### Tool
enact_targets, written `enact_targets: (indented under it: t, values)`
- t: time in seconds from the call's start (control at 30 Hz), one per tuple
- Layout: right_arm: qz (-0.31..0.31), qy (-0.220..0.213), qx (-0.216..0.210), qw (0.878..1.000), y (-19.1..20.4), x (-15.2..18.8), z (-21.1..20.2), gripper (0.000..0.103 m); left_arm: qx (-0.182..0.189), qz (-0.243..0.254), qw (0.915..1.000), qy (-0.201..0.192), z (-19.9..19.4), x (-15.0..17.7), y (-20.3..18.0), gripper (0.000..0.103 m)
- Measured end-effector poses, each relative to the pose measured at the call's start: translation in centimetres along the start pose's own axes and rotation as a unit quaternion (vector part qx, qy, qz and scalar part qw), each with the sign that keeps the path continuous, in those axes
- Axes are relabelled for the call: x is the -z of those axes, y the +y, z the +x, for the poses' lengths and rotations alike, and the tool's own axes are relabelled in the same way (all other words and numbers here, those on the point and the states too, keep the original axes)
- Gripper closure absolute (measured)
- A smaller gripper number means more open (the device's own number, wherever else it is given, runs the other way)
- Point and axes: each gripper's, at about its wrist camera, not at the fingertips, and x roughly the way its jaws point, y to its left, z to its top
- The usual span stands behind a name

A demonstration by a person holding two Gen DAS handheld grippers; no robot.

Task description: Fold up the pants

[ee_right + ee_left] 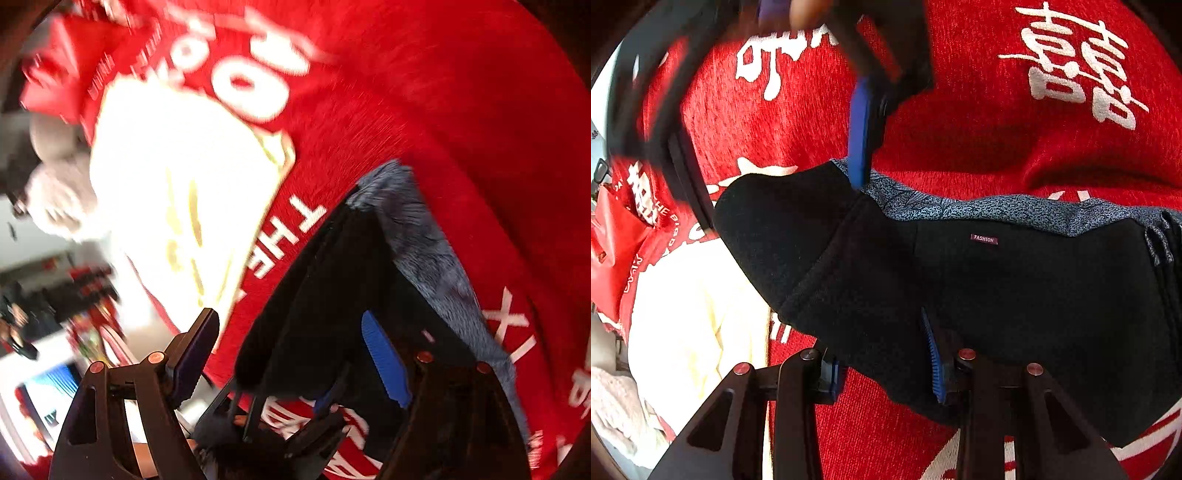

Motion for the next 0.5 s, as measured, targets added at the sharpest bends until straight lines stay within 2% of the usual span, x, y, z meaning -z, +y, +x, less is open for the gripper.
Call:
enact_targets:
  t: [0.07, 0.1, 0.17, 0.33, 0.5]
  values:
    - [0.002, 0.026, 0.030, 0.999, -0.4, -0.1, 1.5, 0.022, -0.002, 0.000, 1.0000, -0.003, -0.3, -0.1, -0.2, 0.066]
    - [0.003, 0.026, 0.029, 0.999, -0.5, 0.0, 1.7, 0.026, -0.001, 0.000, 1.0000, -0.003, -0.4, -0.1, -0.3, 0.066]
    - [0.015, 0.008, 0.007, 1.000, -1.3, 1.0, 0.9, 0.082, 0.002, -0.001, 1.0000, 0.001, -0.8, 0.0, -0.6, 0.066]
    - [0.008, -0.071, -0.027, 0.997, -3.1, 6.0, -2.9, 0.086, 0.017, 0.027, 0.9991, -0.029, -4.1, -0.5, -2.5, 0.066]
    - [0.036, -0.163, -0.108, 0.980, -6.7, 12.9, -7.1, 0.086, 0.045, 0.050, 0.9956, -0.066, -8.5, -2.0, -5.0, 0.066]
